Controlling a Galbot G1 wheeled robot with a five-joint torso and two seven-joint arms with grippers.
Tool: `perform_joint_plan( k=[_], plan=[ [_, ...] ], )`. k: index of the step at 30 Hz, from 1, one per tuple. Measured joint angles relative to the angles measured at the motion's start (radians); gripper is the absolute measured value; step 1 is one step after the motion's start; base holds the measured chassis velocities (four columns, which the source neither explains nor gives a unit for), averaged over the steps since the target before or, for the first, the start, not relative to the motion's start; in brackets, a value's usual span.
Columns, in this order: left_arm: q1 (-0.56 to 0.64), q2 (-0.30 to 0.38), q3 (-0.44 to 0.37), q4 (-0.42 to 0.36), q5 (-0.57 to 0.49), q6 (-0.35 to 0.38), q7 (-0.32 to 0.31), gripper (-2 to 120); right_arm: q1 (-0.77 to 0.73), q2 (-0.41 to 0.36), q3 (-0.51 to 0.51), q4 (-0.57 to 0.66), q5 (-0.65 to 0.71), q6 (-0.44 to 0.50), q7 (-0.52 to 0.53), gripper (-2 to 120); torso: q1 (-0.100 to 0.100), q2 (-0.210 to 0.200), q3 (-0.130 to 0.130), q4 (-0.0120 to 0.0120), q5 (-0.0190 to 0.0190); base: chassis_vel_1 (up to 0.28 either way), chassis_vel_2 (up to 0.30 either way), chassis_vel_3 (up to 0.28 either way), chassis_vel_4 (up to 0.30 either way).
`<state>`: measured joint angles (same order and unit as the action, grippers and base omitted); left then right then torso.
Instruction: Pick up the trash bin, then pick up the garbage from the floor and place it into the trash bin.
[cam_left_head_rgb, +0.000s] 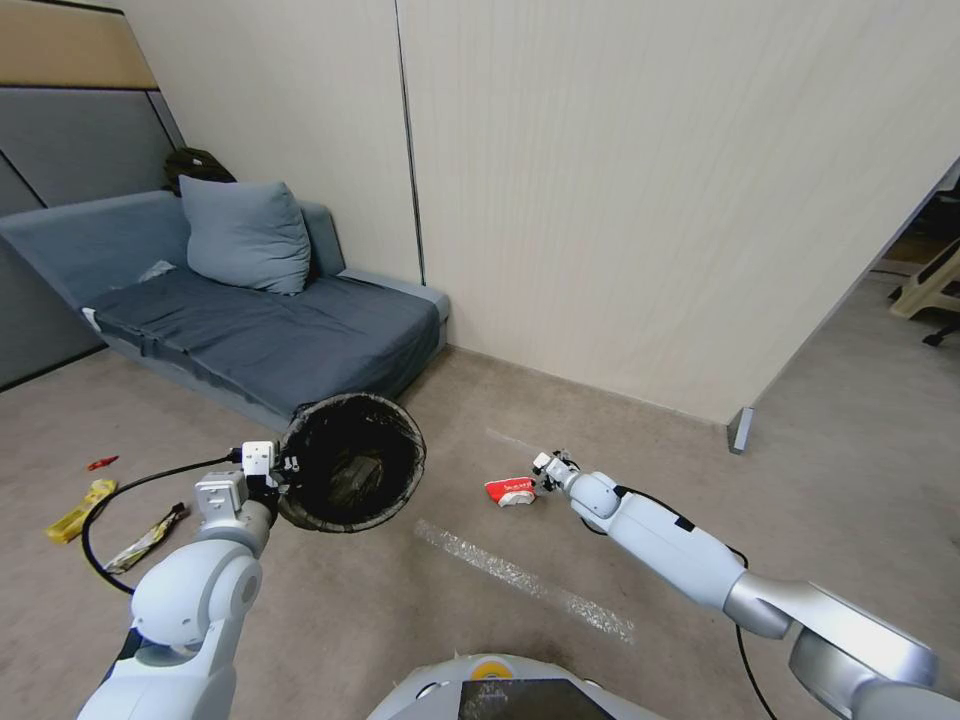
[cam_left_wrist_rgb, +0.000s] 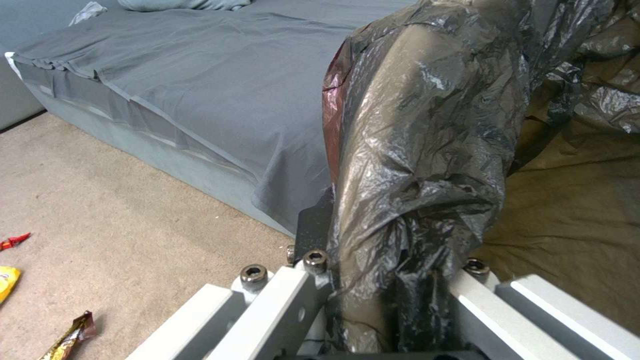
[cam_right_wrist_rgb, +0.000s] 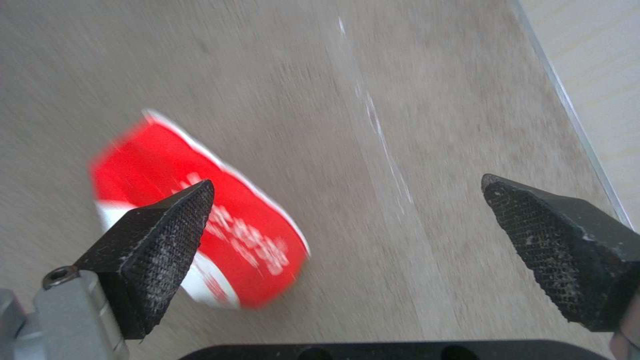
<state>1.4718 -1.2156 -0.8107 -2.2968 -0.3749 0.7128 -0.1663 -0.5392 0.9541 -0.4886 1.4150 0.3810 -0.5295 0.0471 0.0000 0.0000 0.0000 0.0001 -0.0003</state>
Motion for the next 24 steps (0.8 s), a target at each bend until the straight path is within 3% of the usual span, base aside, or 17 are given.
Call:
perform_joint_plan(
  k=[6,24],
  plan=[
    [-0.002,-0.002,0.002,0.003,0.001,-0.002,0.001,1,0.004,0.004,-0.028,0.034,0.020,-0.008,0.009,100,0.000,0.000,0.000,-0.0002,0.0001,0.000,0.000,0.000,0.000],
    [0.001,0.005,-0.011,0.002,-0.004,-0.003,0.004,1,-0.036,0.061,-0.080,-0.047,-0.034,0.004,0.007,100,0.000,0.000,0.000,-0.0001,0.0003,0.000,0.000,0.000,0.000]
  ],
)
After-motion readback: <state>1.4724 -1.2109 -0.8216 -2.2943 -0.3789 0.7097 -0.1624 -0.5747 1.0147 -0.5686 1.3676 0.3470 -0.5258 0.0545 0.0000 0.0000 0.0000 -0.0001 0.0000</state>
